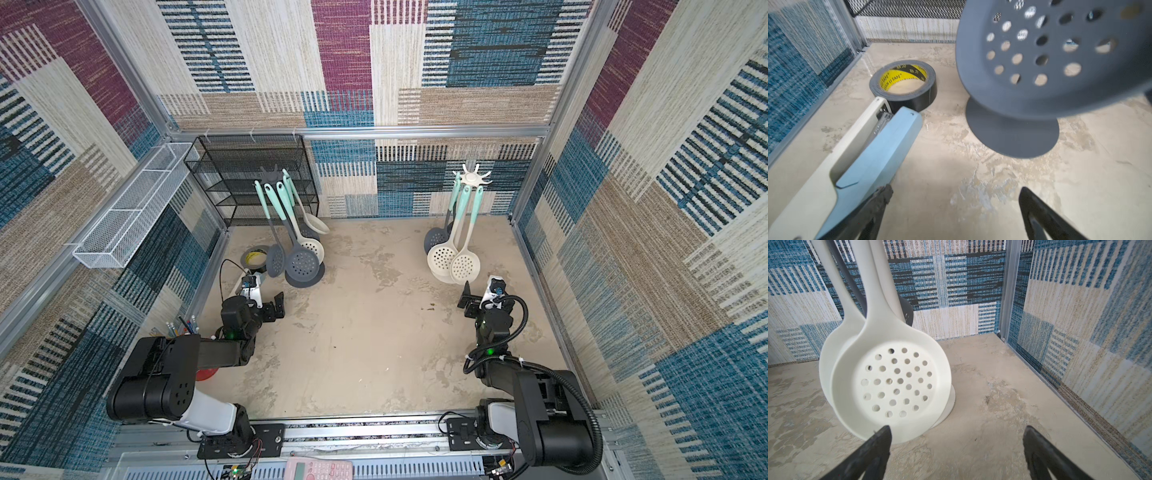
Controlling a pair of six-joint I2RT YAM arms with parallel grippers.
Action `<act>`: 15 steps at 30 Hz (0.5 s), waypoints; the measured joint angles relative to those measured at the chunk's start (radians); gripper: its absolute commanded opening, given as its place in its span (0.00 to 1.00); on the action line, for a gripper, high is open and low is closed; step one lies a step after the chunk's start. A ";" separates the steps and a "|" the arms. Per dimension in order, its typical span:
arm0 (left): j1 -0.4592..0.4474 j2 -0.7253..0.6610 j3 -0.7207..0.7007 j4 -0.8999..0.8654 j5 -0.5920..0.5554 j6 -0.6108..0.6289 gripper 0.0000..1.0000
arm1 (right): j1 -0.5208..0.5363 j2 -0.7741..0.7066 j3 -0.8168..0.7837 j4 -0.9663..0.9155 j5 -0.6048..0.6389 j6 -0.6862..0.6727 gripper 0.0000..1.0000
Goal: Hang the skimmer on the kitchen utensil rack
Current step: Reset both arms
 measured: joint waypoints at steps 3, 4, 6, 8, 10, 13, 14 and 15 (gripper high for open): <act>0.000 0.005 0.019 -0.005 -0.022 -0.003 1.00 | 0.000 0.013 0.008 0.007 -0.019 0.000 0.97; 0.001 0.008 0.034 -0.016 -0.027 -0.004 1.00 | 0.000 0.021 0.014 0.011 -0.025 0.000 0.96; -0.001 0.011 0.060 -0.029 -0.031 -0.004 1.00 | 0.000 0.040 0.024 0.022 -0.035 -0.003 0.96; -0.005 0.012 0.066 -0.034 -0.044 -0.004 1.00 | 0.000 0.059 0.030 0.036 -0.044 -0.007 0.96; -0.007 0.013 0.067 -0.044 -0.049 -0.004 1.00 | 0.001 0.078 0.032 0.057 -0.051 -0.011 0.96; -0.007 0.014 0.067 -0.051 -0.050 -0.004 1.00 | 0.008 0.133 0.043 0.101 -0.062 -0.023 0.96; -0.007 0.014 0.068 -0.051 -0.050 -0.004 1.00 | 0.010 0.156 0.054 0.109 -0.067 -0.026 0.96; -0.007 0.014 0.068 -0.051 -0.050 -0.004 1.00 | 0.013 0.175 0.064 0.114 -0.069 -0.029 0.96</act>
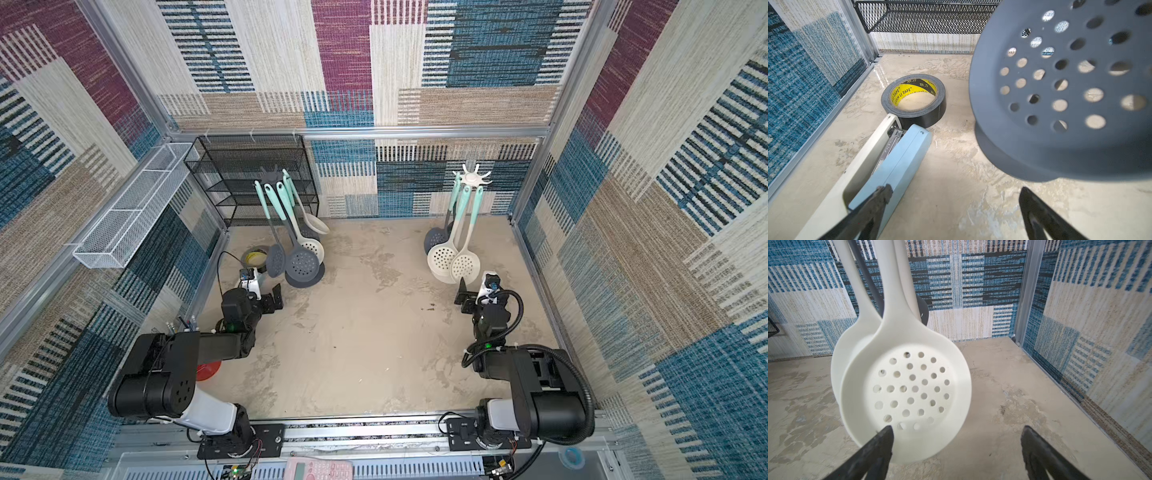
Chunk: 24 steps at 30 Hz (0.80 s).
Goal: Hang the skimmer on the kitchen utensil rack
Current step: Reset both arms
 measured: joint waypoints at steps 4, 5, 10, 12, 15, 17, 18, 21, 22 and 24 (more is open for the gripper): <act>0.000 0.001 0.000 0.000 0.000 0.000 1.00 | 0.009 0.068 0.013 0.051 -0.008 -0.014 0.96; 0.000 0.002 0.000 0.000 -0.001 0.000 1.00 | 0.014 0.084 0.013 0.067 -0.003 -0.017 0.96; 0.000 0.002 0.000 0.000 -0.002 0.000 1.00 | 0.027 0.124 -0.008 0.134 -0.004 -0.026 0.99; 0.000 0.002 0.000 0.000 -0.002 0.000 1.00 | 0.028 0.128 -0.008 0.153 0.003 -0.032 0.99; 0.000 0.002 0.000 0.000 -0.002 0.000 1.00 | 0.027 0.131 -0.005 0.154 0.003 -0.032 0.99; 0.000 0.002 0.000 -0.001 -0.002 0.000 1.00 | 0.023 0.131 -0.002 0.154 0.002 -0.032 0.99; 0.000 0.002 0.000 -0.001 -0.002 0.000 1.00 | 0.019 0.131 -0.002 0.154 0.000 -0.032 0.99; 0.000 0.002 0.000 -0.001 -0.002 0.000 1.00 | 0.016 0.130 -0.002 0.154 0.000 -0.032 0.99; 0.000 0.002 0.000 -0.001 -0.002 0.000 1.00 | 0.016 0.129 -0.003 0.155 0.000 -0.032 0.99; 0.000 0.002 0.000 -0.001 -0.002 0.000 1.00 | 0.016 0.128 -0.005 0.155 0.000 -0.032 0.99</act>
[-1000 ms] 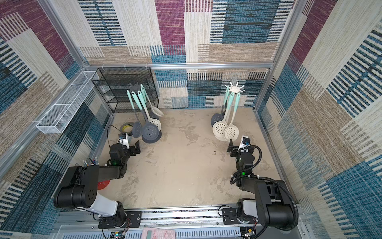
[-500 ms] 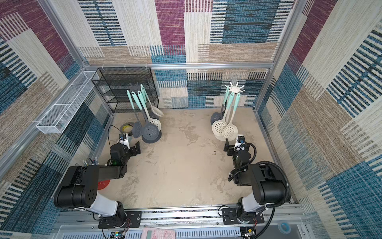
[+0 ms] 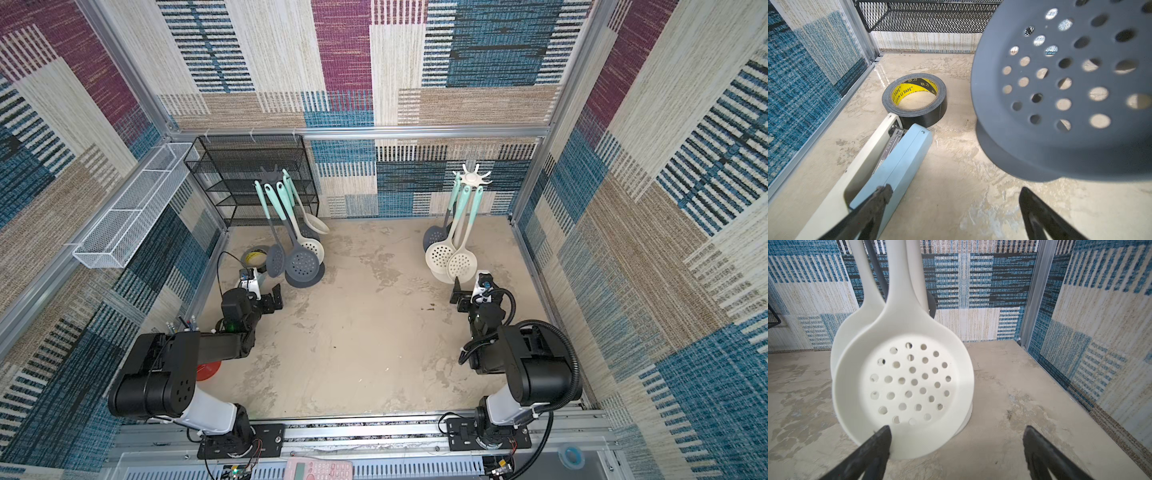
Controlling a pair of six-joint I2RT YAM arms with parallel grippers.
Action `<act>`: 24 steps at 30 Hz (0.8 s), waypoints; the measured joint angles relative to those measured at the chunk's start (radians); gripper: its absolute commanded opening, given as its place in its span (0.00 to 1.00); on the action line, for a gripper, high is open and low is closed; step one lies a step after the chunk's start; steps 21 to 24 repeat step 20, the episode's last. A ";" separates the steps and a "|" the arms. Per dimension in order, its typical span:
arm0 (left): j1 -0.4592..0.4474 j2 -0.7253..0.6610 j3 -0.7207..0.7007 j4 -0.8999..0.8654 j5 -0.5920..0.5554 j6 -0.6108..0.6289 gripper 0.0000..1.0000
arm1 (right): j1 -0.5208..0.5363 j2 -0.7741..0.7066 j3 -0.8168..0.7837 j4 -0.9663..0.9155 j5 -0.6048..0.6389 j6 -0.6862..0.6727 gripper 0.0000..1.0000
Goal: Hang the skimmer on the kitchen utensil rack
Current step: Reset both arms
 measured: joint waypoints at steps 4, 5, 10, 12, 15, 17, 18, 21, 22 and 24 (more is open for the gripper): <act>0.000 0.000 0.000 0.000 0.000 0.000 1.00 | 0.000 -0.001 0.000 0.000 0.000 0.000 0.99; 0.000 0.000 0.000 0.000 0.000 0.000 1.00 | 0.000 -0.001 0.000 0.000 0.000 0.000 0.99; 0.000 0.000 0.000 0.000 0.000 0.000 1.00 | 0.000 -0.001 0.000 0.000 0.000 0.000 0.99; 0.000 0.002 0.001 -0.001 0.000 0.000 1.00 | 0.000 -0.001 0.000 0.000 0.000 0.000 0.99; -0.001 0.003 0.005 -0.006 0.000 0.000 1.00 | 0.000 -0.001 0.000 0.000 0.000 0.000 0.99; -0.002 0.003 0.006 -0.009 0.000 0.000 1.00 | 0.000 -0.001 0.000 0.000 0.000 0.000 0.99; -0.004 0.003 0.007 -0.010 -0.001 0.000 1.00 | 0.000 -0.001 0.000 0.000 0.000 0.000 0.99; -0.004 0.003 0.007 -0.013 -0.001 0.000 1.00 | 0.000 -0.001 0.000 0.000 0.000 0.000 0.99; -0.004 0.003 0.007 -0.013 -0.001 0.000 1.00 | 0.000 -0.001 0.000 0.000 0.000 0.000 0.99; -0.004 0.003 0.007 -0.013 -0.001 0.000 1.00 | 0.000 -0.001 0.000 0.000 0.000 0.000 0.99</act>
